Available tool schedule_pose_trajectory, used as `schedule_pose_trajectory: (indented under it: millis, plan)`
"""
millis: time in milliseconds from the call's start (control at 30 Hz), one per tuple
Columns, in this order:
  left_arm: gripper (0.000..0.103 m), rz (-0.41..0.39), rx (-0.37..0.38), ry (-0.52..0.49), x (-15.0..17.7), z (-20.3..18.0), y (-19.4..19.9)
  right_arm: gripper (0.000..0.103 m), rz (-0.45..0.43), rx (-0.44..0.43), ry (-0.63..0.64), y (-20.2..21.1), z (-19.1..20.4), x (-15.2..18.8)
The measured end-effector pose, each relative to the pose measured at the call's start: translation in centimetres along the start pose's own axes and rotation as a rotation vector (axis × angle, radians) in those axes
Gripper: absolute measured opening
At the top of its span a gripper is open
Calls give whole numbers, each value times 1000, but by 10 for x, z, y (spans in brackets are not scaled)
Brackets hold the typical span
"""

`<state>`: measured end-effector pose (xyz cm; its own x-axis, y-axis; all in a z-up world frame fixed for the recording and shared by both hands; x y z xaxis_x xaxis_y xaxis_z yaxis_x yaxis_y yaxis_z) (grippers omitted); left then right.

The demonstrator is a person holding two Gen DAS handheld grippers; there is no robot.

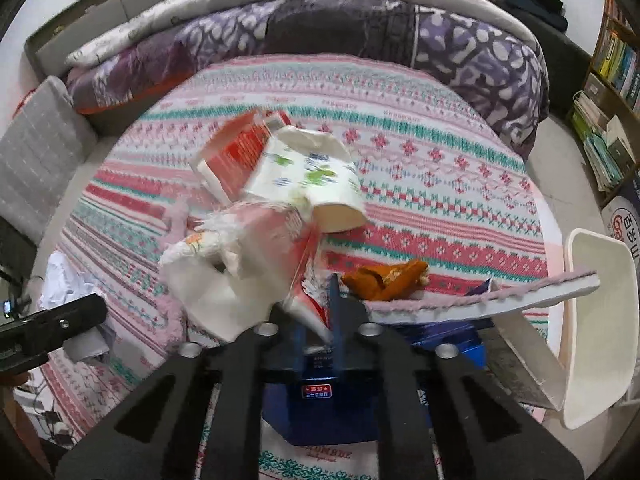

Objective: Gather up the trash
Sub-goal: 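Grasp the crumpled foil with the left tool while the right tool grasps the blue box, then carry the foil and blue box to the white bin and release both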

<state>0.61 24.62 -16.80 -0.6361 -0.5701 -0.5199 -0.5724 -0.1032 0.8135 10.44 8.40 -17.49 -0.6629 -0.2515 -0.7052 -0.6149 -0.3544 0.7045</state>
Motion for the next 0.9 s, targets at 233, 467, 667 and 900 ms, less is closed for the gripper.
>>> schedule_pose_trajectory:
  millis: [233,467,667,900]
  plan:
    - [62,-147,13,-43,-21,-18,20,6,-118,-4,-17,29,-5,-25]
    - [62,-293,36,-96,-38,-46,42,6,-223,22,-33,58,-21,-45]
    - [62,-348,62,-136,-39,-70,50,6,-270,63,-37,77,-41,-50]
    - [62,-373,94,-190,-29,-102,49,6,-294,129,-62,91,-72,-48]
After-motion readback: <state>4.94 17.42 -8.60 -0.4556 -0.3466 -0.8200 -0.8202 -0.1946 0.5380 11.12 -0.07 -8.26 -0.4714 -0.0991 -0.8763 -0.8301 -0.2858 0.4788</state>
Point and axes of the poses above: each gripper's, at about its wrist camera, not at the fingertips, and y roughly against the way its jaws point, z to its left, x to its underside, the point moved 9 cm from there along -y, roughly the way its jaws point, and after that the axes turned 14 degrees about -z, right-handed, at the moved point
